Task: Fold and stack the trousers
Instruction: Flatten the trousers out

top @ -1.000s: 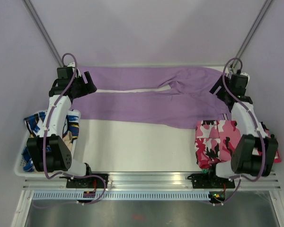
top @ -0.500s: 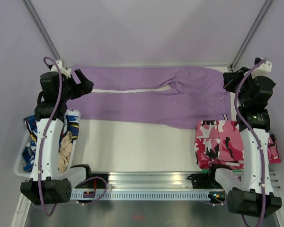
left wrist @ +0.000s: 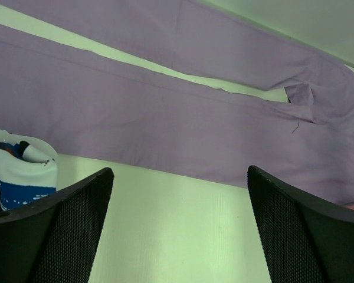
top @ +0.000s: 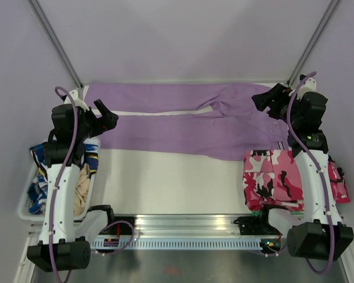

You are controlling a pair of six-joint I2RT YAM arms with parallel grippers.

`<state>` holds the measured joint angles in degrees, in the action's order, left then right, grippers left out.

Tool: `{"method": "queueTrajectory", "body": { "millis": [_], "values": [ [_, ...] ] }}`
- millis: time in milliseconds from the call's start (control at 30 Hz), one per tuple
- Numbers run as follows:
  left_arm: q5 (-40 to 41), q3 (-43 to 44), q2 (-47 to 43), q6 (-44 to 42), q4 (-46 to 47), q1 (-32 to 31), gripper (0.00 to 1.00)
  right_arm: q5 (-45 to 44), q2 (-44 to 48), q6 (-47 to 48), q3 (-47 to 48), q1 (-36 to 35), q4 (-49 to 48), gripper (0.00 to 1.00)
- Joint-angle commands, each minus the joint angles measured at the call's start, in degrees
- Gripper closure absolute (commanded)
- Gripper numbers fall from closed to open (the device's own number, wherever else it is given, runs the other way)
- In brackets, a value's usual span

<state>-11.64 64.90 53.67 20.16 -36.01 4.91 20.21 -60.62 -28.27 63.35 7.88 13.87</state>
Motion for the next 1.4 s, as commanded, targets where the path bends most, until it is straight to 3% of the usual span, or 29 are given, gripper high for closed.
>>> {"method": "queueTrajectory", "body": {
  "millis": [0, 100, 333, 800, 967, 1167, 1367],
  "values": [
    [2.06, 2.06, 6.33, 2.77, 6.12, 0.19, 0.0, 4.76, -0.47, -1.62, 2.3, -0.41, -0.07, 0.14],
    [1.36, 8.29, 14.93, 3.22, 5.78, 0.19, 0.0, 1.33, 0.59, -0.21, 1.34, -0.41, 0.19, 0.06],
    [3.64, 17.27, 30.84, 2.51, 5.16, 0.19, 0.0, -3.49, -2.39, 2.61, 2.13, -0.41, 2.3, 0.03],
    [12.96, 35.37, 58.47, 7.17, 13.76, 0.63, 0.01, -13.17, -21.11, -3.28, 6.69, -0.41, -0.78, 0.02],
    [9.29, 38.71, 64.71, 7.7, 18.69, 0.89, 0.02, -19.67, -27.53, -0.65, 13.37, -0.59, 5.89, 0.02],
    [4.87, 45.75, 71.31, 3.67, 15.71, 0.89, 0.04, -29.68, -33.5, 3.92, 19.34, -0.59, 7.84, 0.02],
    [14.1, 52.07, 75.27, -5.04, 12.89, 0.98, 0.02, -35.41, -51.07, 3.22, 32.89, 0.82, 13.29, 0.02]
  ]
}}
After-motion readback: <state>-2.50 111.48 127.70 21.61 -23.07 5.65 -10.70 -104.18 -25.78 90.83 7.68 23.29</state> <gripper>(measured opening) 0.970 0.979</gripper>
